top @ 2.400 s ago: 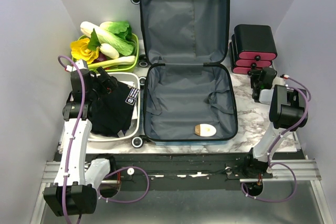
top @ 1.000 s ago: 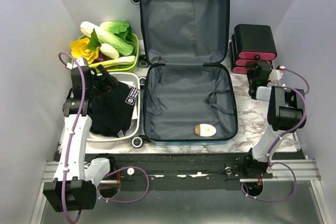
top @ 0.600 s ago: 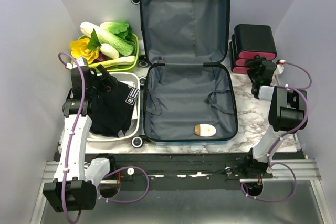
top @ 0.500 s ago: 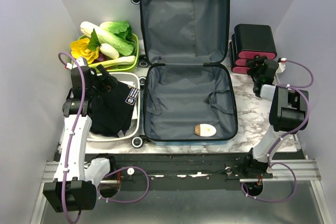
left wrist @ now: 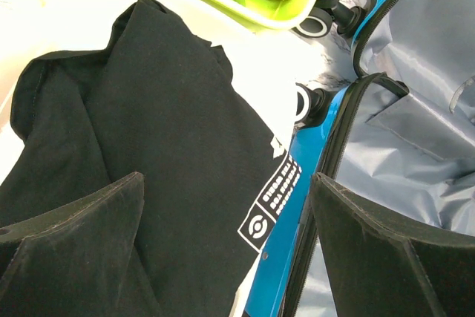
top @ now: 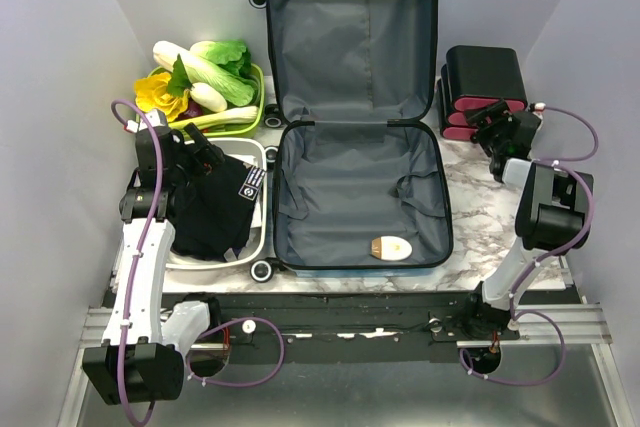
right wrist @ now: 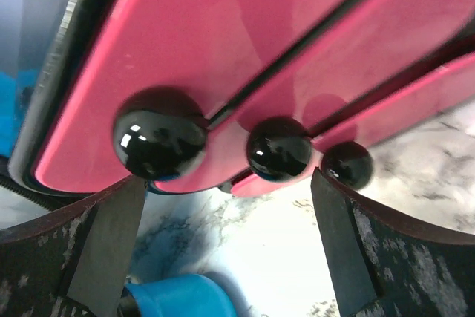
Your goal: Open, take out, and arrange the luggage
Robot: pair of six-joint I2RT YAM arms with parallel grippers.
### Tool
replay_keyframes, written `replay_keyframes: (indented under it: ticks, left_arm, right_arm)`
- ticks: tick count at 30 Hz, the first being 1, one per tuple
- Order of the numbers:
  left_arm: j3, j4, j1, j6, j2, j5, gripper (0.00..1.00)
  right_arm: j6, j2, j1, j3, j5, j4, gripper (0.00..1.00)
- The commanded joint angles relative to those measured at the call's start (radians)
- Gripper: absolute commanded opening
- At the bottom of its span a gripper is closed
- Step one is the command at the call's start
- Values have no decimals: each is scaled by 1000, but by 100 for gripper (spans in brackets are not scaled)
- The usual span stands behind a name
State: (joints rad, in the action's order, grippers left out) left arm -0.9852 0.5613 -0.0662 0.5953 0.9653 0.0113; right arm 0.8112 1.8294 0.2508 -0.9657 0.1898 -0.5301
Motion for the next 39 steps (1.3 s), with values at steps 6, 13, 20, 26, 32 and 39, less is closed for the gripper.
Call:
replay_keyframes:
  ticks: [6, 13, 20, 26, 32, 39]
  left_arm:
    - [6, -26, -7, 12, 4, 23, 99]
    - [10, -8, -7, -3, -34, 0, 99]
    - [14, -9, -7, -11, -45, -4, 99]
    - [13, -5, -7, -6, -48, 4, 99]
    - [16, -5, -7, -2, -51, 0, 99]
    - [16, -1, -7, 4, -57, -4, 99]
  right_arm:
    - [-99, 163, -76, -211, 322, -39, 100]
    - [-195, 150, -166, -234, 222, 32, 100]
    - [-169, 13, -137, -128, 0, 84, 100]
    - [-126, 31, -93, -194, -129, 188, 100]
    - [-64, 62, -47, -234, -179, 176, 100]
    - [-17, 39, 43, -229, -243, 203, 100]
